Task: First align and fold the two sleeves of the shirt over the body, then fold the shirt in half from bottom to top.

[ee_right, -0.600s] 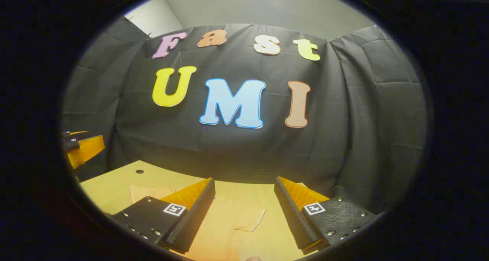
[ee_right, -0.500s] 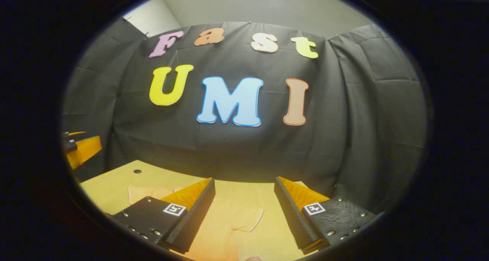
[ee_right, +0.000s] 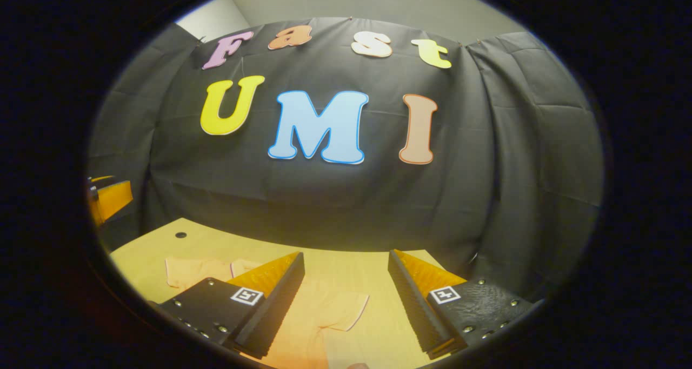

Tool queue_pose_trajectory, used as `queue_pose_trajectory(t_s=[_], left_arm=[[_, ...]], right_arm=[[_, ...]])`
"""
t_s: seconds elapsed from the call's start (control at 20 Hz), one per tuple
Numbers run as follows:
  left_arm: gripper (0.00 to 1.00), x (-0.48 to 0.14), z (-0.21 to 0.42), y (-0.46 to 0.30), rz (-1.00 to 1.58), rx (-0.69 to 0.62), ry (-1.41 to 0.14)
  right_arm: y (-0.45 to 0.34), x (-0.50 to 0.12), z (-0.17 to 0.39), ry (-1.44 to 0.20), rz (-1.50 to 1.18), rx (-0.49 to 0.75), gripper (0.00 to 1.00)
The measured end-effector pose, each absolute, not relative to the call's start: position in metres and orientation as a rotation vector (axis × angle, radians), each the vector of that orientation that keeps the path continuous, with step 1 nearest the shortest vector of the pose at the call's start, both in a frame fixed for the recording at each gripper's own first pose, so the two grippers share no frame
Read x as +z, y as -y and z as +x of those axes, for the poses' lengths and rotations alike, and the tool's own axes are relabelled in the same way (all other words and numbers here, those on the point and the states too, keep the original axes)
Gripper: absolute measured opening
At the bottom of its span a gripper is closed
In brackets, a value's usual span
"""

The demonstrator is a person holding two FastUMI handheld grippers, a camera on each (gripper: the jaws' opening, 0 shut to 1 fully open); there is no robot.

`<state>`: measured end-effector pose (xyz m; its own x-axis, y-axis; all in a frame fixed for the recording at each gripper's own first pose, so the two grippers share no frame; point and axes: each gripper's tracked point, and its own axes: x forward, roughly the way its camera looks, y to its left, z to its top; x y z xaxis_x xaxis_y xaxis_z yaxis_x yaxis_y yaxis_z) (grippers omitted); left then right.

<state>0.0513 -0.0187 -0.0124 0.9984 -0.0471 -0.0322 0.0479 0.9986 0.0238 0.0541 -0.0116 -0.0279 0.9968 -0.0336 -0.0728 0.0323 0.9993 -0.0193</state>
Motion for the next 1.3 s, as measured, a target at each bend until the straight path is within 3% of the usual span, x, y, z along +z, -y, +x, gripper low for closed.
queue_pose_trajectory(t_s=[0.7,1.3], left_arm=[[0.97,-0.034,0.074,0.01,0.0,-0.046,-0.089],[0.98,-0.043,0.058,-0.017,-0.02,0.025,-0.114]], right_arm=[[0.012,-0.09,0.121,-0.2,-0.009,-0.061,0.97],[0.034,-0.233,0.174,-0.61,0.168,-0.167,0.97]])
